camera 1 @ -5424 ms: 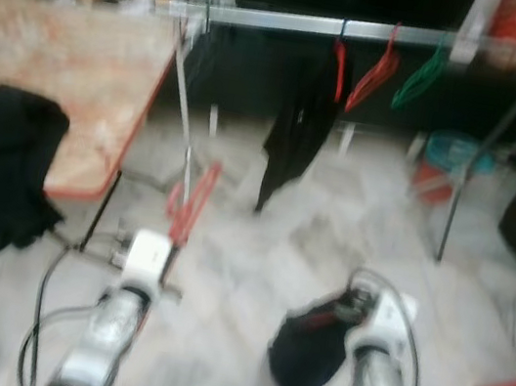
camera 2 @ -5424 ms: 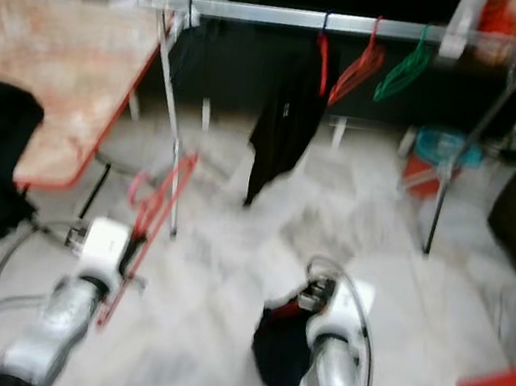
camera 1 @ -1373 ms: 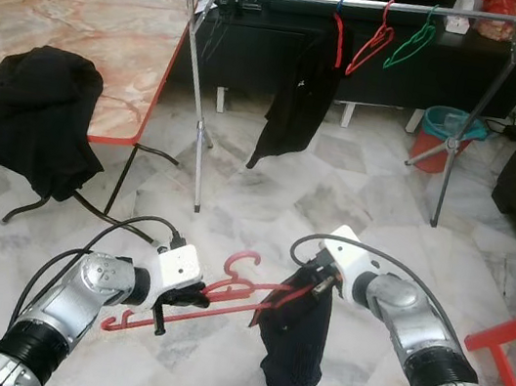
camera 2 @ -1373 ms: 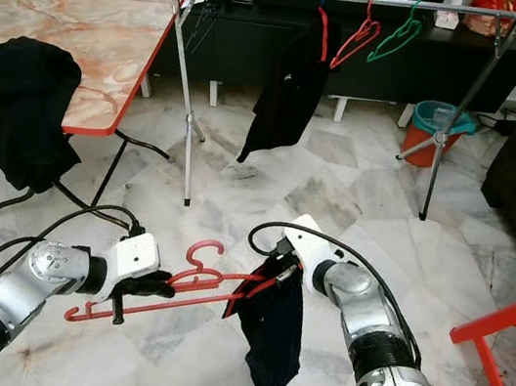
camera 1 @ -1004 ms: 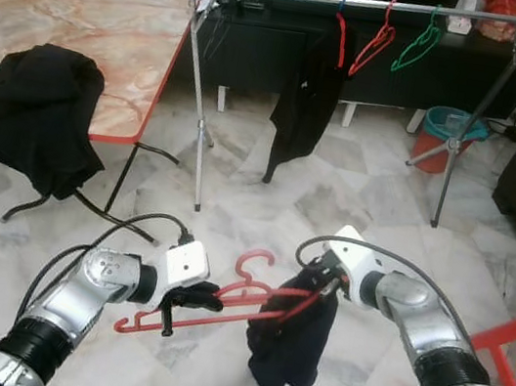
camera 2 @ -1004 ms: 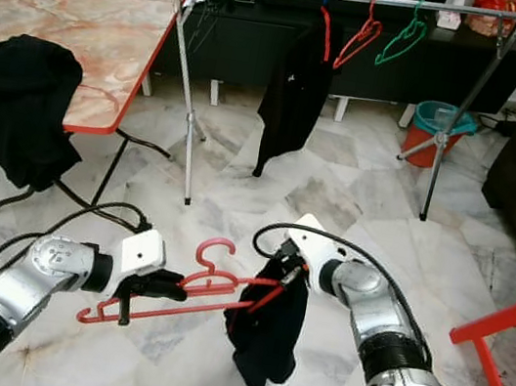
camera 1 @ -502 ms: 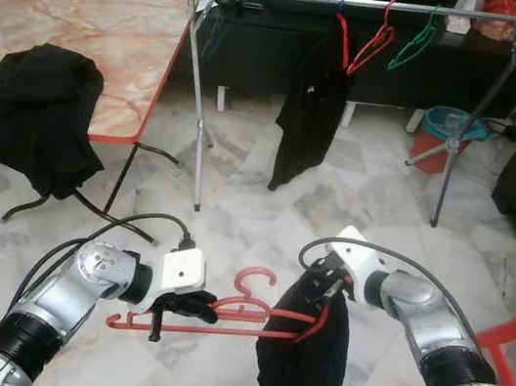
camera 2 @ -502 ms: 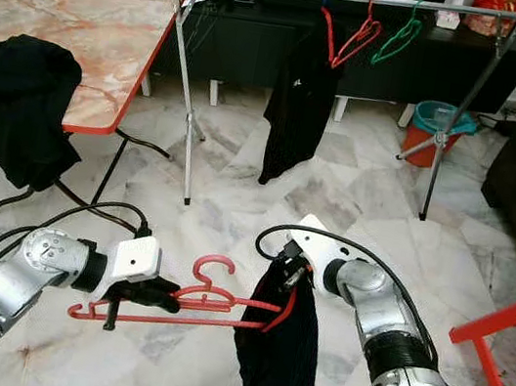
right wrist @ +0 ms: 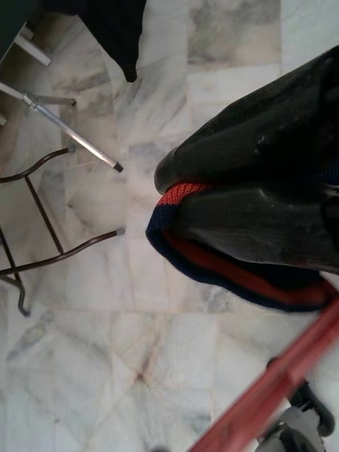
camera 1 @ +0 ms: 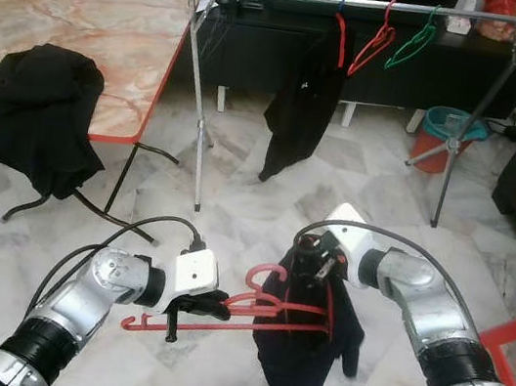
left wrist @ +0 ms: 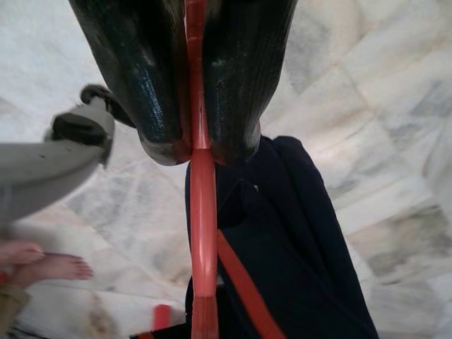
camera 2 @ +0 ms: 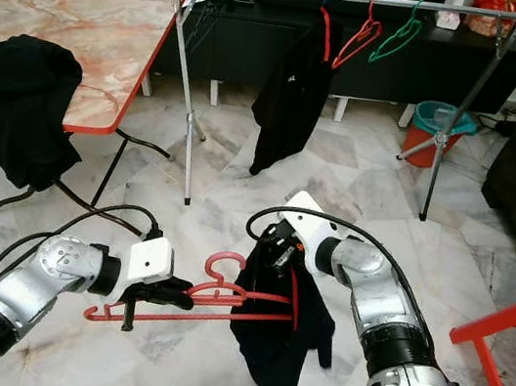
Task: Hang hanger
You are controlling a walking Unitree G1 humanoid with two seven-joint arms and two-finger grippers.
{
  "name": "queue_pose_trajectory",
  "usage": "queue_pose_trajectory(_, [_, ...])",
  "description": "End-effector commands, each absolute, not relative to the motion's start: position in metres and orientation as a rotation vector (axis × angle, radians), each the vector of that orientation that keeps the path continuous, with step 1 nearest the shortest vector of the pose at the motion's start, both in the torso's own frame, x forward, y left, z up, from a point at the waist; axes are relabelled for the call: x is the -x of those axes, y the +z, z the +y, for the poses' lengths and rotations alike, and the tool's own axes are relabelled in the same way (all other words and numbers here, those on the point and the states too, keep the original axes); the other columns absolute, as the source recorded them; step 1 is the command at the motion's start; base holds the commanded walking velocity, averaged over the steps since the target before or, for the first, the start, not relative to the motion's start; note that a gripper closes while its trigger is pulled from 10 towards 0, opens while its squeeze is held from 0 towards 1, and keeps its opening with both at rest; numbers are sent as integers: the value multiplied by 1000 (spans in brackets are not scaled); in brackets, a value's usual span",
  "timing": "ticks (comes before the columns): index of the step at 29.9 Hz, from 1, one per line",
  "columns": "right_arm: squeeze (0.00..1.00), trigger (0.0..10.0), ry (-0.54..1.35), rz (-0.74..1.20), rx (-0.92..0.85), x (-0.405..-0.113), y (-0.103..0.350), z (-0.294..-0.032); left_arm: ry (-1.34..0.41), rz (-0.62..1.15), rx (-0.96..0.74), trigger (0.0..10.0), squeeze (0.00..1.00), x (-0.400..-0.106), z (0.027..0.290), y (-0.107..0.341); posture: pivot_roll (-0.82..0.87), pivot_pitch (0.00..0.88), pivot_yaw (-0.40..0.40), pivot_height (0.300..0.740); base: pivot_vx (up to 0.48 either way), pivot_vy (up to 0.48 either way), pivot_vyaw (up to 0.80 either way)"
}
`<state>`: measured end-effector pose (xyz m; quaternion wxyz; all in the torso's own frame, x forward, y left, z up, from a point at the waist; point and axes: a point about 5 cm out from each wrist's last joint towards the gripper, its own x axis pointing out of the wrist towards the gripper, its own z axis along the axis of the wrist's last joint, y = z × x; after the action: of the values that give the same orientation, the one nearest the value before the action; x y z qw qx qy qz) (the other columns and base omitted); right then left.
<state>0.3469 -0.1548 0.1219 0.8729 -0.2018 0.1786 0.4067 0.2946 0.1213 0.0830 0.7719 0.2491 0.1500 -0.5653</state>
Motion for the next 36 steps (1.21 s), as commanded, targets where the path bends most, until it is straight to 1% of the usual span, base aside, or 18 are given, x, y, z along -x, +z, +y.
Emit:
queue_pose_trajectory(1, [0,10000,864,334,402,-347,130,-150,-1203,304,-590,10000,0,-299,119,86,6,34,-11,740,0,0,0])
queue_pose_trajectory(2, [0,10000,859,339,393,-345,129,-150,-1154,311,-614,10000,0,-303,119,84,6,34,-11,740,0,0,0])
queue_pose_trajectory(3, [0,10000,859,339,393,-345,129,-150,-1154,311,-614,10000,0,-303,119,84,6,34,-11,740,0,0,0])
queue_pose_trajectory(7, [0,10000,849,342,384,-342,128,-150,-1057,308,-643,10000,0,-309,120,82,3,36,-12,740,0,0,0])
queue_pose_trajectory(14, [0,10000,830,357,385,-339,125,-153,-979,309,-679,10000,0,-316,128,83,7,36,-12,740,0,0,0])
queue_pose_trajectory(19, [0,10000,805,358,381,-339,125,-152,-1000,302,-664,10000,0,-315,126,83,9,37,-12,740,0,0,0])
queue_pose_trajectory(22, [0,10000,843,342,360,-336,126,-148,-1068,282,-582,10000,0,-308,118,85,8,37,-11,740,0,0,0])
queue_pose_trajectory(24, [0,10000,860,339,362,-334,126,-147,-1079,285,-569,10000,0,-307,117,85,7,37,-11,740,0,0,0])
queue_pose_trajectory(25, [0,10000,876,343,371,-332,124,-146,-1114,286,-539,10000,0,-304,114,85,6,37,-12,740,0,0,0])
queue_pose_trajectory(29, [0,10000,898,357,363,-328,121,-147,-1158,269,-430,10000,0,-300,109,91,8,38,-12,740,0,0,0])
queue_pose_trajectory(32, [0,10000,912,363,372,-326,120,-146,-1159,274,-432,10000,0,-300,109,91,8,38,-12,740,0,0,0])
queue_pose_trajectory(33, [0,10000,892,355,366,-328,123,-145,-1138,302,-473,10000,0,-301,113,87,7,40,-11,740,0,0,0])
queue_pose_trajectory(36, [0,10000,877,344,357,-329,127,-145,-1111,332,-523,10000,0,-302,118,83,5,40,-10,740,0,0,0])
